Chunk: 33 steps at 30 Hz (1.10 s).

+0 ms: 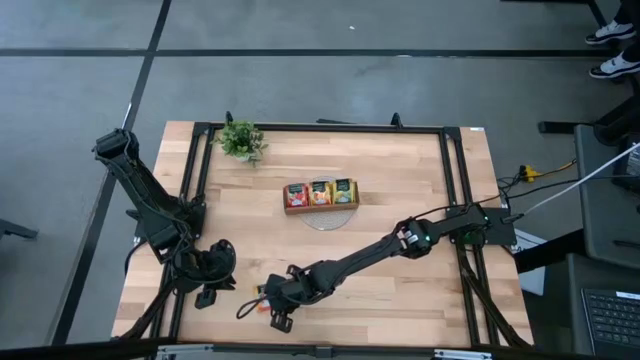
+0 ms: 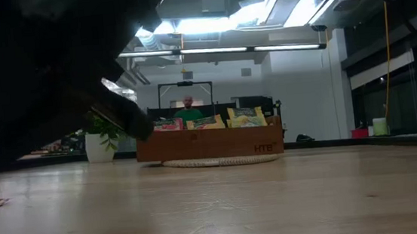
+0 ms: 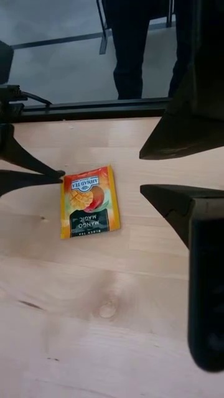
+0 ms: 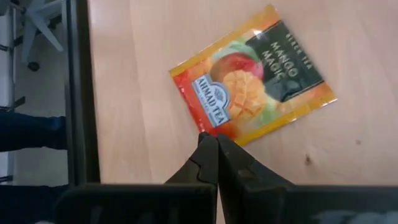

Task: Pick & Place Tea
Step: Put the orange tea bag into the middle section of the wooden organizer

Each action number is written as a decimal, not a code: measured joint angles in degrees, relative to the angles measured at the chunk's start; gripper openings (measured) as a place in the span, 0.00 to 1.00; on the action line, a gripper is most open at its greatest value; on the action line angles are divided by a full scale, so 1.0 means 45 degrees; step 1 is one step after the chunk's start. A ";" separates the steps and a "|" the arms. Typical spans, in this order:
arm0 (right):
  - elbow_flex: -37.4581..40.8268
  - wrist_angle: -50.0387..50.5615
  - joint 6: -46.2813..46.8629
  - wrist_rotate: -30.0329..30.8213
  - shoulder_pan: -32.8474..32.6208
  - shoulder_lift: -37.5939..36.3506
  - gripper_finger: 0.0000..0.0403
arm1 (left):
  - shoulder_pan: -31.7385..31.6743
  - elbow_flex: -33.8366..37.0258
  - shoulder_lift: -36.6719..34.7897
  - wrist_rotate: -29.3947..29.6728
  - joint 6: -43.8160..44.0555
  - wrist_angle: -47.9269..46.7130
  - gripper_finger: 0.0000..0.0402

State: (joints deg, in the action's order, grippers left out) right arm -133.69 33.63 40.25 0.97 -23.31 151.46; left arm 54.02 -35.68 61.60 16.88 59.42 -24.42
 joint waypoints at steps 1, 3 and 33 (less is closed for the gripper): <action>0.0000 -0.0056 -0.0005 -0.0142 0.0000 0.0066 0.00 | 0.0000 0.0000 0.0000 -0.0005 0.0006 -0.0002 0.17; -0.0015 -0.0375 -0.0001 -0.0433 -0.0013 0.0210 0.00 | 0.0000 0.0000 0.0000 -0.0005 0.0108 -0.0006 0.17; -0.0017 -0.0755 0.0296 -0.0582 -0.0096 0.0563 0.00 | -0.1446 0.2398 0.0097 -0.1098 0.3862 0.3851 0.60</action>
State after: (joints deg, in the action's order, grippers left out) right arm -133.76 30.23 41.58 -1.65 -23.74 153.99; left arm 47.51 -24.89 62.04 11.94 76.80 -7.09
